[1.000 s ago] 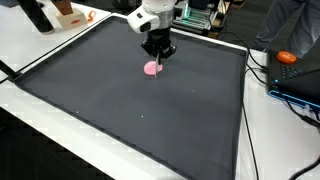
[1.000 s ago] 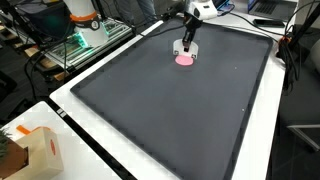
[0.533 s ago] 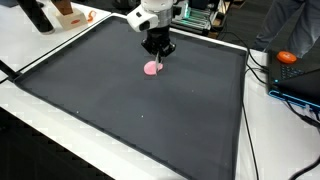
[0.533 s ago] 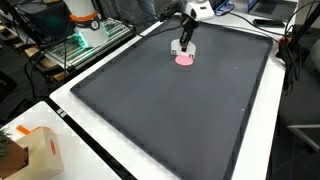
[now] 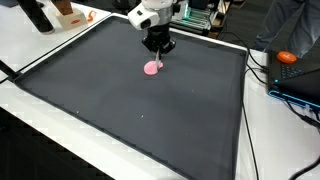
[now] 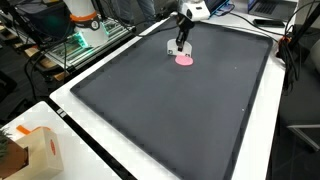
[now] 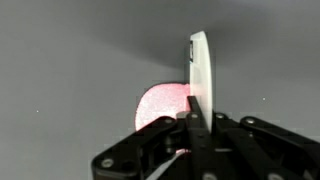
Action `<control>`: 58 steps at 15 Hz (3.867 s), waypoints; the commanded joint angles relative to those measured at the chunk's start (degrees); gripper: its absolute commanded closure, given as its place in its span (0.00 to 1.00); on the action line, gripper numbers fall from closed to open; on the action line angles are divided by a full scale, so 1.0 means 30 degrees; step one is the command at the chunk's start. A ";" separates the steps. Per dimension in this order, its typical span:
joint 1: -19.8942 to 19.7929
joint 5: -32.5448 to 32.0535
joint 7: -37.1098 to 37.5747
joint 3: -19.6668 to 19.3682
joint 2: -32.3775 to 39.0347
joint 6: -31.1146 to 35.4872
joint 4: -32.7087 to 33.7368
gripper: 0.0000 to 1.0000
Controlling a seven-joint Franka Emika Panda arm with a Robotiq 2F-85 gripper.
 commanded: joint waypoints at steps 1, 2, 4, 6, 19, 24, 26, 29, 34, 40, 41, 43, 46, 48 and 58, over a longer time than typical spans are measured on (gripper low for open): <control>-0.0224 -0.0085 -0.0940 0.0081 0.0871 -0.0077 -0.0783 0.99; -0.0195 -0.0141 -0.1106 0.0101 0.1090 -0.0023 -0.0470 0.99; -0.0142 -0.0283 -0.1491 0.0133 0.1432 0.0120 -0.0008 0.99; -0.0044 -0.0503 -0.1899 0.0193 0.1758 0.0235 0.0495 0.99; 0.0762 -0.2567 -0.1994 0.0378 0.3093 -0.0289 0.3436 0.99; 0.0955 -0.2731 -0.1975 0.0435 0.3542 -0.0505 0.4596 0.99; 0.1070 -0.2703 -0.1884 0.0469 0.3519 -0.0555 0.4943 0.99; 0.1294 -0.2580 -0.1542 0.0515 0.3319 -0.0790 0.5362 0.99; 0.1971 -0.3289 -0.0296 0.0138 0.2366 -0.0867 0.5382 0.99; 0.2562 -0.4360 0.1926 -0.0157 0.0738 -0.1453 0.4868 0.99; 0.2623 -0.4505 0.2208 -0.0138 0.0517 -0.1692 0.4839 0.99; 0.2895 -0.5183 0.3007 -0.0165 0.0030 -0.2359 0.4738 0.99; 0.2542 -0.4826 0.2597 0.0242 0.0520 -0.2226 0.5482 0.96; 0.2615 -0.4899 0.2803 0.0265 0.0297 -0.2273 0.5329 0.96; 0.3164 -0.5269 0.2989 0.0509 0.0370 -0.4048 0.6730 0.99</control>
